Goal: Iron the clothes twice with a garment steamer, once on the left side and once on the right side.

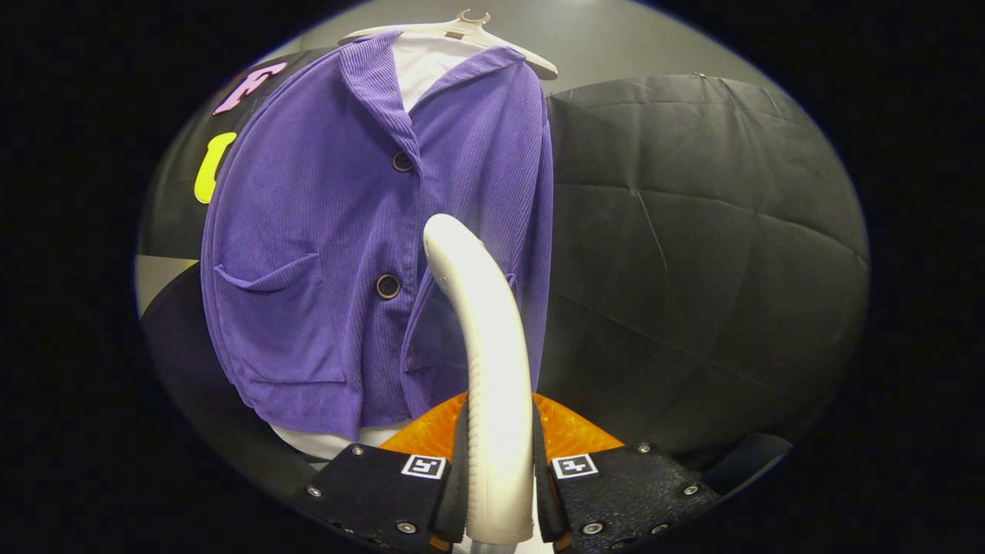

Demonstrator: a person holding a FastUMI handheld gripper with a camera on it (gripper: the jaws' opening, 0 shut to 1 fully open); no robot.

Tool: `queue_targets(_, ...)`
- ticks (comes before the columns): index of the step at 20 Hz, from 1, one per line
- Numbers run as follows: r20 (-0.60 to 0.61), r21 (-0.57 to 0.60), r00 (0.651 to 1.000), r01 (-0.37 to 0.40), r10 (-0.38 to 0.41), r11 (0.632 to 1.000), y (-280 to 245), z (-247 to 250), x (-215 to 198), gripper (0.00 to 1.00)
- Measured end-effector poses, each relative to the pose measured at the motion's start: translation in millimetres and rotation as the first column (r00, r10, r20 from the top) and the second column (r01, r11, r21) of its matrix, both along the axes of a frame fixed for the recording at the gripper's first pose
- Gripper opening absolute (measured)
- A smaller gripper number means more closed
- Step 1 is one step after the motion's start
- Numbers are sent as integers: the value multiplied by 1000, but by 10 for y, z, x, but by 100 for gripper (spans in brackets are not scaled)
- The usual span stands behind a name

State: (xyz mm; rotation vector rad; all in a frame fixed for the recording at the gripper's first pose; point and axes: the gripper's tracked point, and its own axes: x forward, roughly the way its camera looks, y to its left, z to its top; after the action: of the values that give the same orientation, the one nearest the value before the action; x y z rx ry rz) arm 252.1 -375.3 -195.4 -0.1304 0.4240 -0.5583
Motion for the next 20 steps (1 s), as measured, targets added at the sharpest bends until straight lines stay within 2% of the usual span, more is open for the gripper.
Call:
queue_targets(9,21,20,998,61,-61,998,228,-65,-131,36)
queue_targets(12,-49,55,996,72,-69,996,468,-337,-266,36)
queue_targets(16,-110,100,994,13,-2,995,880,-526,-382,36)
queue_targets(20,-86,123,989,-107,118,987,1257,-359,-602,36)
